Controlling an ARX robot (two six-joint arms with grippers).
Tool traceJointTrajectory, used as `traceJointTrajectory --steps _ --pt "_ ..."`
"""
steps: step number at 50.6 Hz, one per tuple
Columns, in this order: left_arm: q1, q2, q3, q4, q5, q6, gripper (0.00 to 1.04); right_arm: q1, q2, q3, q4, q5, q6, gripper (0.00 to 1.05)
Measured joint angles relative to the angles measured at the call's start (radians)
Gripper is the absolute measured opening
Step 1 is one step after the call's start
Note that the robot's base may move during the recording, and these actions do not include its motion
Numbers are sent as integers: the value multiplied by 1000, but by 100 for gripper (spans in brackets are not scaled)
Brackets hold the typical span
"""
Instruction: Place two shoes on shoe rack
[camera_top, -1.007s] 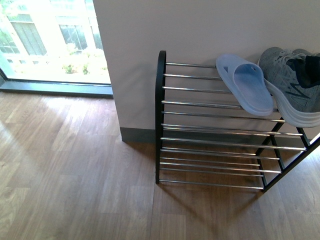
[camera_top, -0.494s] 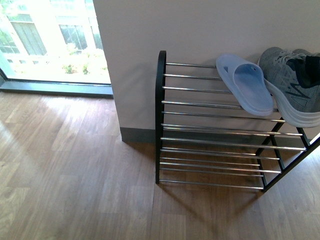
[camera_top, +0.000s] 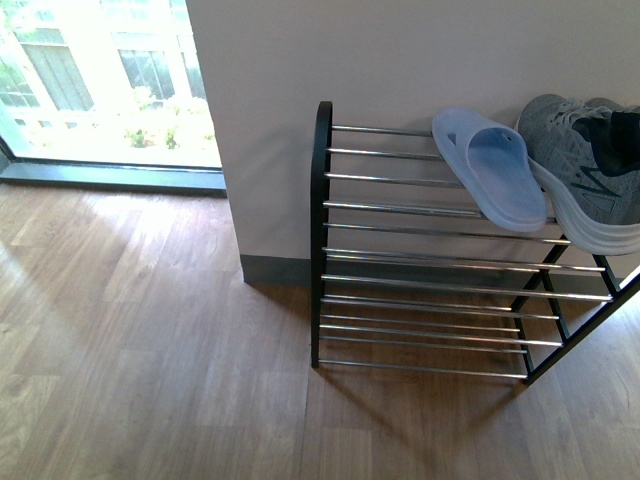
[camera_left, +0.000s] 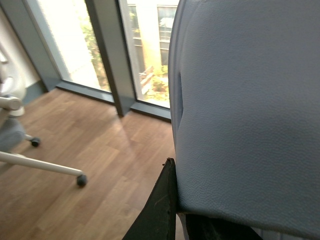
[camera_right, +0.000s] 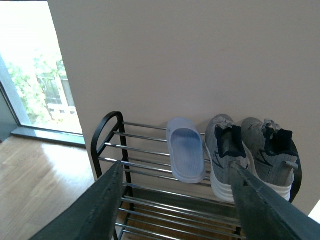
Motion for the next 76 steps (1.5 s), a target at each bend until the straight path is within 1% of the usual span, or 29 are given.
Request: traceJointTrajectory --steps 2,4,8,9,11,15,16,24,26,30,31,34,41,46,64,76 --pt "-21 -4 10 -24 26 -32 2 0 0 0 0 0 0 70" --pt "-29 -3 18 -34 34 -49 2 0 0 0 0 0 0 76" --pt "-39 13 48 -81 85 -111 2 0 0 0 0 0 0 86" --pt "-41 28 59 -87 105 -141 2 0 0 0 0 0 0 91" --pt "-41 48 74 -103 140 -175 2 0 0 0 0 0 0 97" --pt "-46 140 108 -90 224 -251 2 0 0 0 0 0 0 95" --pt "-47 180 119 -77 259 -271 2 0 0 0 0 0 0 95" --pt "-44 410 210 -2 376 -305 2 0 0 0 0 0 0 95" --pt "-34 496 253 5 441 -322 2 0 0 0 0 0 0 95" --pt "-26 612 317 31 497 -324 2 0 0 0 0 0 0 95" --pt "-23 661 349 39 528 -325 2 0 0 0 0 0 0 95" --pt "-22 785 433 61 572 -321 2 0 0 0 0 0 0 95" --pt "-33 1040 608 69 625 -314 2 0 0 0 0 0 0 95" --pt "-53 1228 758 43 702 -307 2 0 0 0 0 0 0 95" --pt "-137 1658 1222 -73 788 -262 2 0 0 0 0 0 0 95" --pt "-193 1858 1473 -153 766 -254 2 0 0 0 0 0 0 95"
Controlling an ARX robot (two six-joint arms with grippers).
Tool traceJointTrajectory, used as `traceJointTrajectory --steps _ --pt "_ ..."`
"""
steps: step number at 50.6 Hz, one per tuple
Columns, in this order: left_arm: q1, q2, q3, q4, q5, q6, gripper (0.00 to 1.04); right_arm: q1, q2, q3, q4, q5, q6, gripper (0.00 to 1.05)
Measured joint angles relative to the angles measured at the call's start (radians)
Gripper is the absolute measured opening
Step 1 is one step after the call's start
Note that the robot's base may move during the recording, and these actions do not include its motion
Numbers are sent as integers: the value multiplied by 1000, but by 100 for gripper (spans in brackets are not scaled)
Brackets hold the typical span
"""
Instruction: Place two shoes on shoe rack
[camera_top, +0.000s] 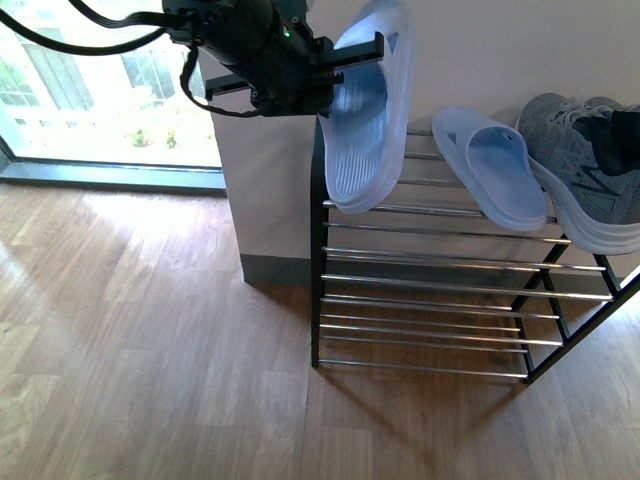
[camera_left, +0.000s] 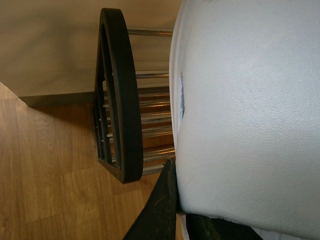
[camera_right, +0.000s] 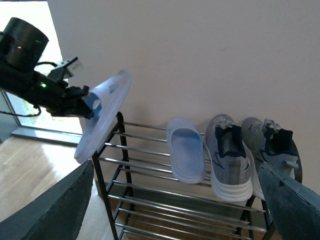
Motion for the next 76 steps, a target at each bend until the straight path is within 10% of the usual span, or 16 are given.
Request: traceJointTrajectory --steps 26,58,76 --pt "-68 314 423 -159 -128 29 2 0 0 0 0 0 0 95" --pt "-79 392 504 -141 -182 33 3 0 0 0 0 0 0 95" --pt "-76 368 451 -81 -152 -59 68 0 0 0 0 0 0 95"
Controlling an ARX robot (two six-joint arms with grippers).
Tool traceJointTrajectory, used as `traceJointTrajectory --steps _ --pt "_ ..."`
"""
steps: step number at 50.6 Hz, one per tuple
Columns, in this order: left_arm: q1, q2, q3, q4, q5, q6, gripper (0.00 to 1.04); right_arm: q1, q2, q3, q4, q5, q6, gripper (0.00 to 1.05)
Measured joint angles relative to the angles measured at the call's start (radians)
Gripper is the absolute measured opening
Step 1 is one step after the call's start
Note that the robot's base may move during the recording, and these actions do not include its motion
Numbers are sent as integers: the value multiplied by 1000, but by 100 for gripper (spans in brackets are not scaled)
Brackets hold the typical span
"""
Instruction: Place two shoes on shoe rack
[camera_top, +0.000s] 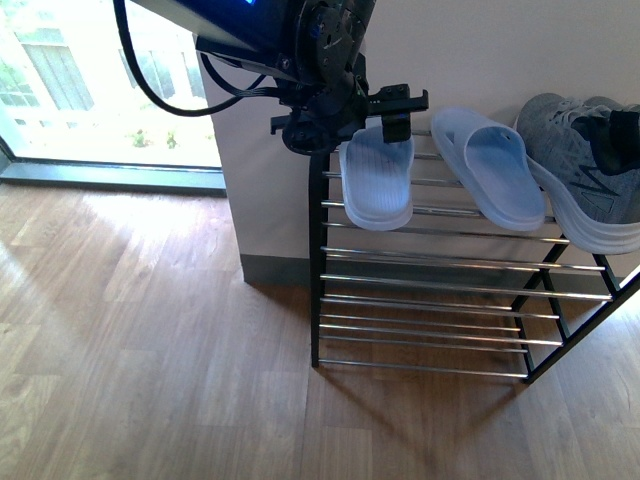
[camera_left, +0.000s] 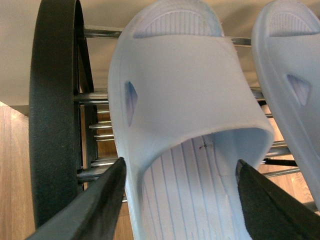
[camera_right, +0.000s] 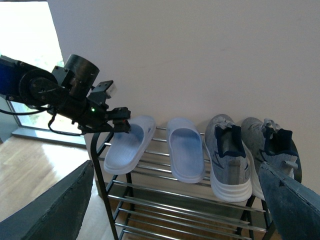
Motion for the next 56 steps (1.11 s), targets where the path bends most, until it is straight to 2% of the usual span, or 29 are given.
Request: traceJointTrajectory --steps 1,2,8,18,23,28,35,38,47,49,51,52,53,56 --pt "-1 -11 -13 6 4 -4 74 0 0 0 0 0 0 95" --pt "-1 -13 -15 6 5 -4 75 0 0 0 0 0 0 95" --pt "-2 -70 -70 14 24 -37 97 0 0 0 0 0 0 95" --pt "2 -336 -309 -1 157 -158 95 0 0 0 0 0 0 95" --pt "8 -528 -486 46 171 -190 95 0 0 0 0 0 0 95" --pt "43 -736 -676 67 124 -180 95 0 0 0 0 0 0 95" --pt "153 -1010 -907 51 5 -117 95 0 0 0 0 0 0 95" --pt "190 -1088 -969 50 -55 -92 95 0 0 0 0 0 0 95" --pt "208 -1149 -991 54 -68 -54 95 1 0 0 0 0 0 95" --pt "200 -1150 -1032 146 -128 -8 91 1 0 0 0 0 0 95" --pt "198 -1159 -1115 343 -223 61 84 1 0 0 0 0 0 95" --pt "198 -1162 -1138 394 -239 91 83 1 0 0 0 0 0 95" --pt "199 -1176 -1209 530 -270 150 77 1 0 0 0 0 0 95" --pt "211 -1208 -1322 711 -278 225 68 1 0 0 0 0 0 95"
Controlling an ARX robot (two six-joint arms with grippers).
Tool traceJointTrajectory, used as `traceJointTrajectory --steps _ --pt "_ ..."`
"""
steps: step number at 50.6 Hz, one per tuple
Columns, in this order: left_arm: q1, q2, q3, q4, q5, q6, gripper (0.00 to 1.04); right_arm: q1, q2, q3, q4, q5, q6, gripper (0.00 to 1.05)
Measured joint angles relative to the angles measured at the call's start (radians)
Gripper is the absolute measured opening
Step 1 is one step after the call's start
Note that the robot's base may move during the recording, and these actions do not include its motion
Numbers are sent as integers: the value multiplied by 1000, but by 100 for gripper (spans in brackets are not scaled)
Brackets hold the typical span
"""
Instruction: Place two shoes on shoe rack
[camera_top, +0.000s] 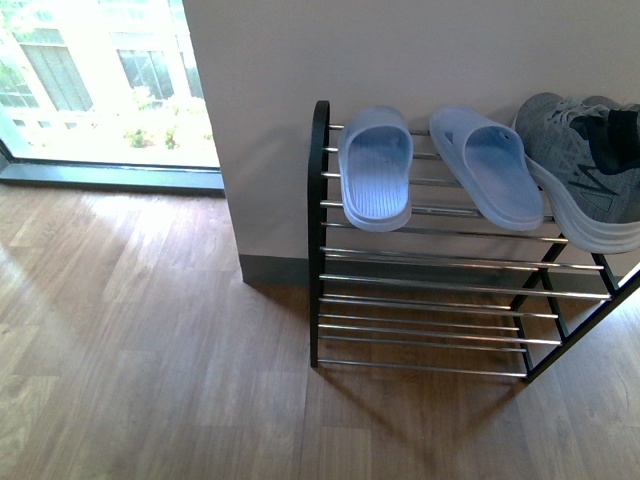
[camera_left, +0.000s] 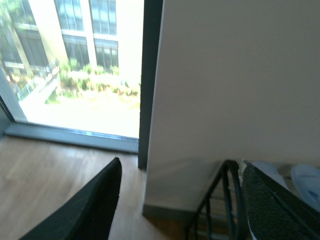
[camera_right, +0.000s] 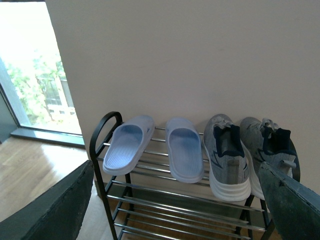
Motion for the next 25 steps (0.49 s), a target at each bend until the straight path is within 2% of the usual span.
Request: traceJointTrajectory --steps 2,6,17,20,25 --pt "20 -47 -104 137 5 46 58 0 0 0 0 0 0 95" --pt "53 -123 -214 233 19 86 44 0 0 0 0 0 0 95" --pt "98 -250 -417 289 73 114 8 0 0 0 0 0 0 95" --pt "105 -271 -446 294 84 115 2 0 0 0 0 0 0 95" --pt "128 -335 -516 301 97 118 1 0 0 0 0 0 0 95"
